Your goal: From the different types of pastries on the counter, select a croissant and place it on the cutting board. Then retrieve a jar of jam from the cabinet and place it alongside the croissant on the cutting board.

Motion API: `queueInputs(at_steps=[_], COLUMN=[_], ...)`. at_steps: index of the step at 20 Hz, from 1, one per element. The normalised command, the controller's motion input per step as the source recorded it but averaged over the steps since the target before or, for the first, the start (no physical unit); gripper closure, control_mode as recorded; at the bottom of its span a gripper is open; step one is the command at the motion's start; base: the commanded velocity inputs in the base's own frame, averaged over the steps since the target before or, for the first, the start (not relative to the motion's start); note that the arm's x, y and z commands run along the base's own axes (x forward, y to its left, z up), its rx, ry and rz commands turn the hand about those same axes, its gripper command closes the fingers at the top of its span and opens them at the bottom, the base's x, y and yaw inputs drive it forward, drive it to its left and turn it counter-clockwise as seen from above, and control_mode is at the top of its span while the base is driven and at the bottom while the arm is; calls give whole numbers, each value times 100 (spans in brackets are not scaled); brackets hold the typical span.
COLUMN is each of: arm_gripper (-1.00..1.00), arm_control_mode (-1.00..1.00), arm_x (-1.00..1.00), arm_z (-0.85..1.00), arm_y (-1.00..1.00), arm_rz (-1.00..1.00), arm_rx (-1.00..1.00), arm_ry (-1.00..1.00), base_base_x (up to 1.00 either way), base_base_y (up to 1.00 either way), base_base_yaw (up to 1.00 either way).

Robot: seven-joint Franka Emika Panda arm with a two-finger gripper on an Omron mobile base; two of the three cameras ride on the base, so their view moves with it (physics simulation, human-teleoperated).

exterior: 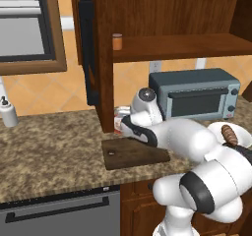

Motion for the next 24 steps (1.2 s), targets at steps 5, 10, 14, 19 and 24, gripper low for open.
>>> queueInputs(at_steps=[5, 10, 14, 19, 24], arm_gripper=[-100, -100, -100, -100, -100], arm_control_mode=[-100, -100, -100, -100, -100], arm_x=[43, 32, 26, 22, 17], arm_z=[-3, -19, -23, -17, -20], arm_y=[21, -5, -4, 0, 0], arm_rz=[-4, 0, 0, 0, 0], arm_rx=[4, 0, 0, 0, 0], arm_ry=[0, 0, 0, 0, 0], base_base_x=[0, 0, 0, 0, 0], base_base_y=[0, 0, 0, 0, 0], base_base_yaw=[0, 0, 0, 0, 0])
